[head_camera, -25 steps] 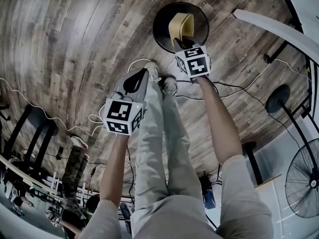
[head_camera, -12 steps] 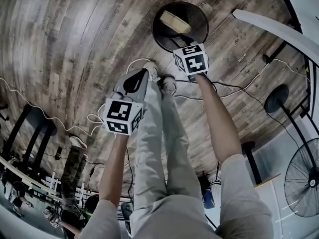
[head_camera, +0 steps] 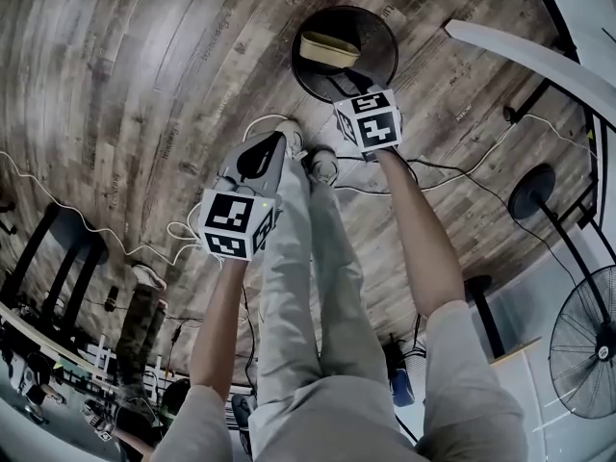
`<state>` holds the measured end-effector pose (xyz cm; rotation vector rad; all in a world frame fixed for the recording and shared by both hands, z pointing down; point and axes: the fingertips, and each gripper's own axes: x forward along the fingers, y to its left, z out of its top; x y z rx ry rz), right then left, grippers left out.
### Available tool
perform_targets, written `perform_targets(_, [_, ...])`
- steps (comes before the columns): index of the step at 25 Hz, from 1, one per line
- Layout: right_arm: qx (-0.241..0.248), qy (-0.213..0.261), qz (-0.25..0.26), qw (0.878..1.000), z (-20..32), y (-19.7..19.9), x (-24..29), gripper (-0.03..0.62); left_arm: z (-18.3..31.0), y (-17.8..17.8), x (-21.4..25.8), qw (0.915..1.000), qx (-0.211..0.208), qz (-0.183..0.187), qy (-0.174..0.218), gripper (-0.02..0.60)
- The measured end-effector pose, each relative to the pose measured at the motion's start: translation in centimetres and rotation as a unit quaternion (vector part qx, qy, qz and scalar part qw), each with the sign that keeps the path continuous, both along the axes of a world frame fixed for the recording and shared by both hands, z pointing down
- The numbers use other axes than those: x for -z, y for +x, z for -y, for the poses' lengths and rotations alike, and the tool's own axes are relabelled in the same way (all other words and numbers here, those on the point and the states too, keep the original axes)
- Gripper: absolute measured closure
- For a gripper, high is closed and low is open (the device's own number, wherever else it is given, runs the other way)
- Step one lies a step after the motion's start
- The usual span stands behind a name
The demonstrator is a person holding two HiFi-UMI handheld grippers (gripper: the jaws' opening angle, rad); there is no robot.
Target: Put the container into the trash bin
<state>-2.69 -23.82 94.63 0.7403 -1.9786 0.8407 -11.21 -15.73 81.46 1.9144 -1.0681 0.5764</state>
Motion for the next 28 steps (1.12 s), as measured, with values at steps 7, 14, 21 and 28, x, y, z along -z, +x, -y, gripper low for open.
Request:
perform_targets(7, [-0.013,0.015,0.019,1.0,-0.3,-0.2,2.3,0.448,0.4,-0.1,0.9,1.0,-0.001,0.003,0.007,0.571])
perform_targets(14, [-0.039,0.045,0.039,0.997,-0.8,0.0,5.8,0.485,1.0,-0.2,2.3,0.9998,-0.005,0.008,0.018,0.571])
perform_targets(21, [-0.072,0.083,0.055,0.992,-0.8,1.5,9.8,0.53,1.9,0.5,3.5,0.9995,-0.014,0.013,0.026,0.571])
perform_targets(28, [-0.108,0.118,0.076,0.984,-1.4,3.8,14.3,0.543,2.3,1.6,4.7,0.9991,-0.022,0.015,0.034,0.571])
